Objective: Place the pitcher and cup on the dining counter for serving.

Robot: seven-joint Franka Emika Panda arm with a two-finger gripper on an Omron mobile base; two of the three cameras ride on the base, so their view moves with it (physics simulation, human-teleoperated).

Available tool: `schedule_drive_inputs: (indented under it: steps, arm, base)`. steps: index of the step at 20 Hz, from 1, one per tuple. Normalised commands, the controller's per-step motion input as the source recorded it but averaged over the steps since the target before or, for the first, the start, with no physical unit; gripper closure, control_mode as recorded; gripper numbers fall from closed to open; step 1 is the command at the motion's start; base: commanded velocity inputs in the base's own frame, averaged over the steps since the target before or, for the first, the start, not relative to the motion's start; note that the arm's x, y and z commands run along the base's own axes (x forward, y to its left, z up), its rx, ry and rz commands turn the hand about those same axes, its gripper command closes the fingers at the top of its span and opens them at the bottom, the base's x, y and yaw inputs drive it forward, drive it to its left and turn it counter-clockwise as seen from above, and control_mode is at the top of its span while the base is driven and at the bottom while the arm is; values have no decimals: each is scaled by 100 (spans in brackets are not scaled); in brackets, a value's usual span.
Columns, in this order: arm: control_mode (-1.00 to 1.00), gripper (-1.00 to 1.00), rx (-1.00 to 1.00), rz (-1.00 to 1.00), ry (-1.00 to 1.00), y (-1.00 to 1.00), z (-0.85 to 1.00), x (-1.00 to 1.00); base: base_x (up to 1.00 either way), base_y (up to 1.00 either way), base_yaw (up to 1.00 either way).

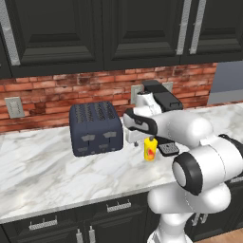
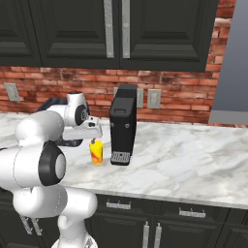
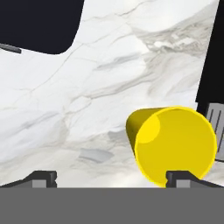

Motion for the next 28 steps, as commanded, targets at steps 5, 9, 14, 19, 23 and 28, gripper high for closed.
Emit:
schedule_drive_inputs:
  steps: [5,9,14,19,23,28]
  arm:
    - [-100,-100,-4,0,-1,0,-2,14]
    - [-100,-100,-4,0,0,-8,-24,19]
    - [-100,-100,-3,0,0,-5,-23,14]
    - [-100,-100,-1,0,0,-2,-35,0]
    - [-100,-100,0,0,0,0,-34,0]
    - [-100,100,0,0,0,0,-33,0]
  base:
    - [0,0,0]
    - [0,0,0]
    - [0,0,0]
    - [0,0,0]
    - [0,0,0]
    - [0,0,0]
